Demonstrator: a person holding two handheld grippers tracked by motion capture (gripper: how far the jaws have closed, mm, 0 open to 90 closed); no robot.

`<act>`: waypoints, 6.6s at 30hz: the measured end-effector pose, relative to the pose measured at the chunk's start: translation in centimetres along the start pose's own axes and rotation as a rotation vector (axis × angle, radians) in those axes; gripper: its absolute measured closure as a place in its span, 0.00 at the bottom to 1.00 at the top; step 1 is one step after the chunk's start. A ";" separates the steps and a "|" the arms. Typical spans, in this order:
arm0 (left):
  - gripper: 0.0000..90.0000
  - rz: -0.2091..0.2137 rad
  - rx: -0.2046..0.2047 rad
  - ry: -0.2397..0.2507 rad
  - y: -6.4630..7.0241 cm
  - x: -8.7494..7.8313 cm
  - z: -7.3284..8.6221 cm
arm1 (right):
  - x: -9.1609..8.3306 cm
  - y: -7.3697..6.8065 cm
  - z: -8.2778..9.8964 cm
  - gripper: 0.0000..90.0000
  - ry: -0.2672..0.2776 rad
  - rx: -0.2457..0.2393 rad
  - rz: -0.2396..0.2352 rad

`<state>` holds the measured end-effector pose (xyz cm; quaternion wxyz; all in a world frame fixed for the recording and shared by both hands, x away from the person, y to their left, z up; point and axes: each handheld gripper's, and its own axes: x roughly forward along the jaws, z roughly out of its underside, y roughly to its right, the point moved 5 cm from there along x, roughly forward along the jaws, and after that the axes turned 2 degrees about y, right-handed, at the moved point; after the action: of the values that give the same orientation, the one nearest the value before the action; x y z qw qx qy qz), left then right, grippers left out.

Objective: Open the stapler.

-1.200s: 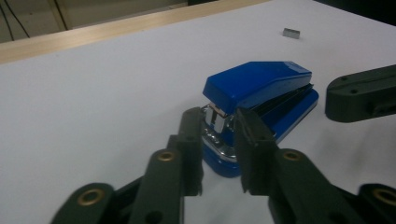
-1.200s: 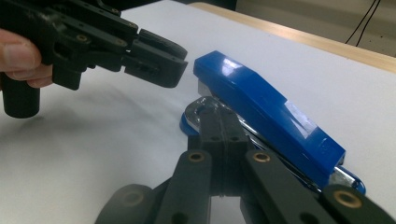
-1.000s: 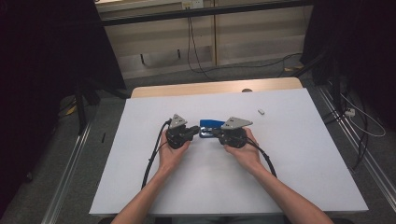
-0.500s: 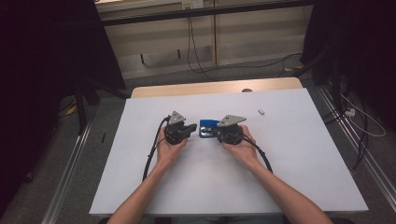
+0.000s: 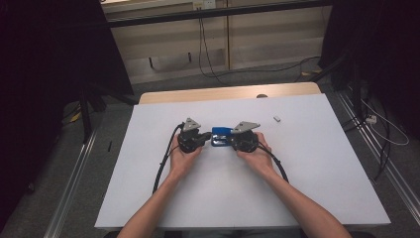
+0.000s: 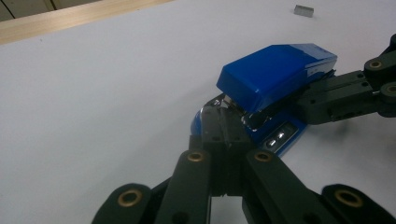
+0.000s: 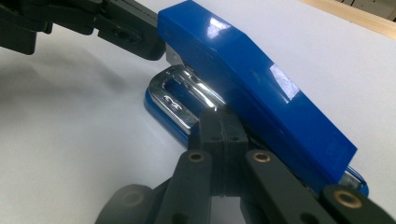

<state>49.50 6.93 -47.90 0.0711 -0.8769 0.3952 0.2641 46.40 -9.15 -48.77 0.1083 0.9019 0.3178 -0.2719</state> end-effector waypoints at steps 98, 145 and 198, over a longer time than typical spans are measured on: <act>1.00 0.026 0.002 0.067 1.1 0.3 -1.9 | 0.5 -1.2 -2.6 1.00 0.131 -0.042 0.109; 1.00 0.027 0.025 0.051 0.8 1.1 -1.0 | 0.7 -0.8 -3.9 1.00 0.154 0.000 0.149; 1.00 0.022 0.052 0.056 0.9 1.0 -0.8 | -3.2 2.6 -3.6 1.00 0.214 0.065 0.237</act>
<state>49.77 5.37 -47.66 0.0798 -0.8775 0.4133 0.2300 47.47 -11.45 -43.90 0.0757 0.9599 0.2098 -0.1698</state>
